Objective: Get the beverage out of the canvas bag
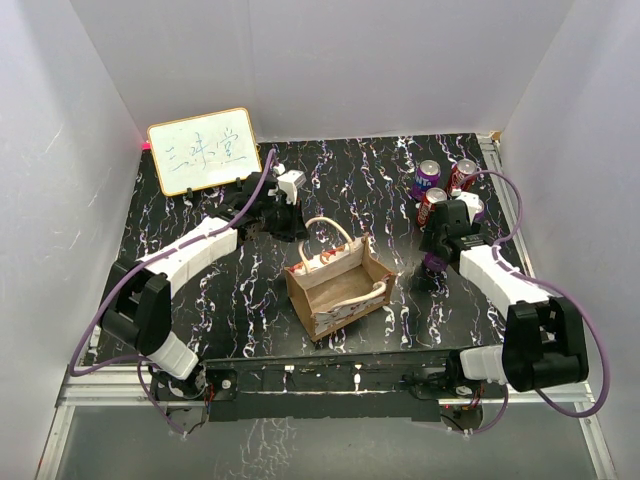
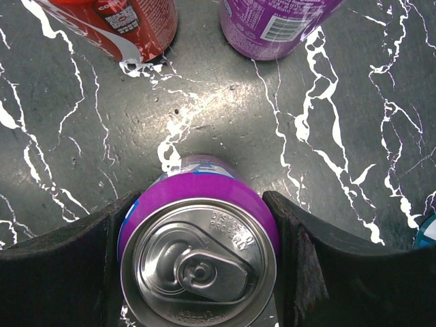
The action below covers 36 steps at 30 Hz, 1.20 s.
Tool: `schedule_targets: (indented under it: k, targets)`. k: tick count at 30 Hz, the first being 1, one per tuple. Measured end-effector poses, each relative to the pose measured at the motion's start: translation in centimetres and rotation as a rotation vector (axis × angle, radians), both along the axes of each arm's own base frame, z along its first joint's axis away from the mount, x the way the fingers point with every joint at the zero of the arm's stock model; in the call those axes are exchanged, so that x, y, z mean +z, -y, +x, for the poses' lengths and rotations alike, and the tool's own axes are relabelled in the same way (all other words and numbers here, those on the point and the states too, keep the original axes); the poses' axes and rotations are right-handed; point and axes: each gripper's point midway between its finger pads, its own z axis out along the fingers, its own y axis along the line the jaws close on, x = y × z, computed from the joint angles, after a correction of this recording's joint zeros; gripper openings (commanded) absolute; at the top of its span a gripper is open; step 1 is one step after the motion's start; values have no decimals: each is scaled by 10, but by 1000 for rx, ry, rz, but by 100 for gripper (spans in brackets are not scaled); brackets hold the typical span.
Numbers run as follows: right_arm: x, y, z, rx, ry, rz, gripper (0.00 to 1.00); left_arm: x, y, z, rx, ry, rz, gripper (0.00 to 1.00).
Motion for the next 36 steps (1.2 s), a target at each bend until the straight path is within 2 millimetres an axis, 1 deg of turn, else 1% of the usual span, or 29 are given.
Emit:
schedule_targets:
  k: [3, 5, 11, 13, 15, 20, 23, 25, 26, 29, 33, 36]
  targets:
    - [-5, 2, 3, -3, -9, -13, 33, 2, 0, 0, 0, 4, -2, 0]
    - [-8, 2, 4, -3, -15, -20, 37, 3, 0, 0, 0, 6, -4, 0]
    - [-8, 2, 8, 5, -5, -26, 42, 4, 0, 0, 0, 8, -4, 0]
    - [-9, 2, 9, 8, -6, -27, 46, 4, 0, 0, 1, 8, -4, 0]
    - [-9, 2, 9, 13, -6, -26, 52, 3, 0, 0, 1, 9, -3, 0]
    - [-9, 1, 9, 21, -8, -23, 79, 3, -1, 0, 3, 10, -2, 1]
    - [-6, -1, 9, 26, 1, -16, 92, 3, -1, 0, 2, 11, -1, 11]
    - [2, -2, 10, 33, 26, -8, 98, 3, -1, 0, 1, 12, 0, 16]
    - [6, -3, 11, 36, 39, -4, 100, 3, -1, 1, 0, 13, 0, 19]
    - [17, -5, 12, 48, 72, 9, 99, 3, -1, 1, 0, 16, 3, 28]
    - [31, -11, 13, 83, 109, 30, 99, 4, -1, 1, -2, 21, 4, 44]
    - [38, -16, 11, 112, 123, 51, 99, 5, -1, 1, -3, 25, 4, 54]
